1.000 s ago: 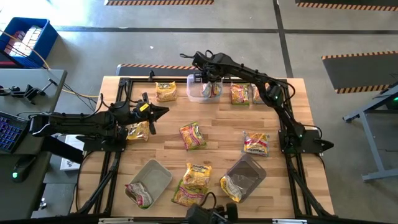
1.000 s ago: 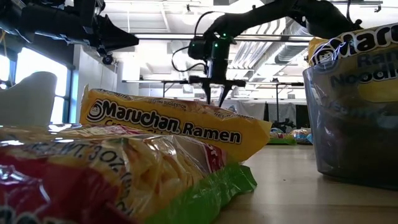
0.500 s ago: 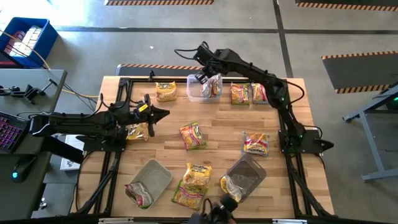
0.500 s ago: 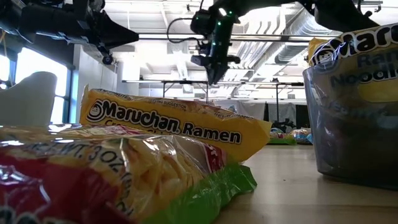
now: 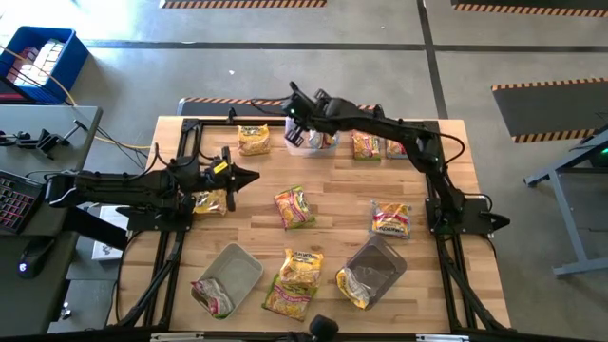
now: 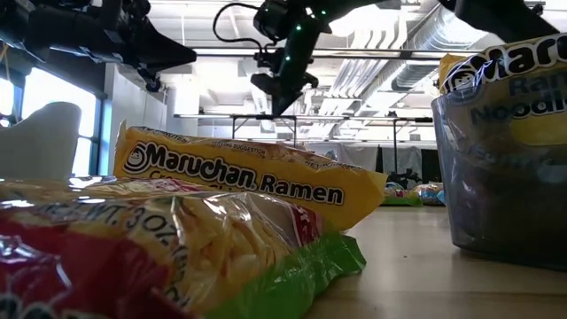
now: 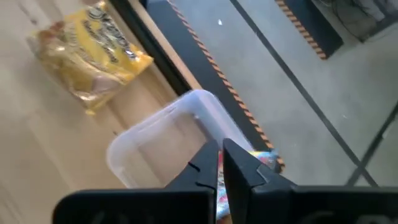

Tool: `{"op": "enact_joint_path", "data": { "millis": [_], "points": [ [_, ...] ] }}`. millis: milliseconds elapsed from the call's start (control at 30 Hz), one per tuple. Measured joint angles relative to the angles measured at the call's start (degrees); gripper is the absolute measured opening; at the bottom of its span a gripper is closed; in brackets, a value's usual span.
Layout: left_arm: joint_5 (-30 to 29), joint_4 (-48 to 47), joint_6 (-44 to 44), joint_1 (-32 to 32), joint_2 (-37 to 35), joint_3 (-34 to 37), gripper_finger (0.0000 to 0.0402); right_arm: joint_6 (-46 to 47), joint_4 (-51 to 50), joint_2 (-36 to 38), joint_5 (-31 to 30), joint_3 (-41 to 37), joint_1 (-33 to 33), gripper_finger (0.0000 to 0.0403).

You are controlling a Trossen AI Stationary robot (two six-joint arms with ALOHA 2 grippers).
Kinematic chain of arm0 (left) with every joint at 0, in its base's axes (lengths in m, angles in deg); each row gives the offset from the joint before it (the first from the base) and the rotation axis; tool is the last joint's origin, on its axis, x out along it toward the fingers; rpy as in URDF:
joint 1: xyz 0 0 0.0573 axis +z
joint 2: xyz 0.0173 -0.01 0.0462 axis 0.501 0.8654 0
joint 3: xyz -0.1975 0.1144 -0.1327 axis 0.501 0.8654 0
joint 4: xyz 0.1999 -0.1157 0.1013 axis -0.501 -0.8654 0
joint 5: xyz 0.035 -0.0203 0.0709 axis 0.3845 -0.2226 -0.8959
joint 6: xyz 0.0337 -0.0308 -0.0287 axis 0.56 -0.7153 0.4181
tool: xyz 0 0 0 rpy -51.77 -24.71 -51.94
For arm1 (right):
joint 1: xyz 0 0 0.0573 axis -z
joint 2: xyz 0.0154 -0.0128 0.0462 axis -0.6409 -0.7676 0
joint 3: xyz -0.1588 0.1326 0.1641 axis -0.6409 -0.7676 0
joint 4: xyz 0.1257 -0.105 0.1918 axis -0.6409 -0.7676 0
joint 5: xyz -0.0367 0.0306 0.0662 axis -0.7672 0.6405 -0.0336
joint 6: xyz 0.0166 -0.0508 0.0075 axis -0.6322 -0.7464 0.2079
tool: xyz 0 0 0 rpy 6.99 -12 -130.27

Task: Sort Maruchan noodles
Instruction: Put the green noodle pack into the gray bin

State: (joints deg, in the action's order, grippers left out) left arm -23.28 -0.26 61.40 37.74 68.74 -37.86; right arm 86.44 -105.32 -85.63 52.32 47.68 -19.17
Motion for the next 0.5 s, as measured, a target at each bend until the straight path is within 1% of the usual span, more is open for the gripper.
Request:
{"op": "enact_joint_path", "data": {
  "millis": [67, 133, 233, 367, 433, 500],
  "points": [
    [0.1, 0.0, 0.0, -0.2, 0.0, 0.0, 0.0019, 0.0, 6.3, 2.9, 0.6, -6.8, -0.3, 0.0002],
    [0.1, -0.3, 0.0, -0.5, 0.0, 0.0, 0.0019, -0.1, 15.3, 6.9, 2.2, -15.8, -0.5, 0.0001],
    [0.2, -0.5, 0.0, -1.1, 0.0, 0.0, 0.0019, -1.0, 31.3, 14.0, 4.3, -31.7, -1.2, 0.0],
    [0.3, -0.5, 0.1, -1.1, 0.0, 0.0, 0.0019, -2.4, 52.1, 25.3, 5.8, -52.0, -4.2, 0.0],
    [0.3, -0.5, 0.1, -1.1, 0.0, 0.0, 0.0019, -2.5, 59.7, 30.7, 5.9, -60.8, -5.7, 0.0],
    [0.3, -0.5, 0.1, -1.1, 0.0, 0.0, 0.0019, -1.9, 64.3, 36.0, 5.5, -68.7, -7.0, 0.0]
  ]
}}
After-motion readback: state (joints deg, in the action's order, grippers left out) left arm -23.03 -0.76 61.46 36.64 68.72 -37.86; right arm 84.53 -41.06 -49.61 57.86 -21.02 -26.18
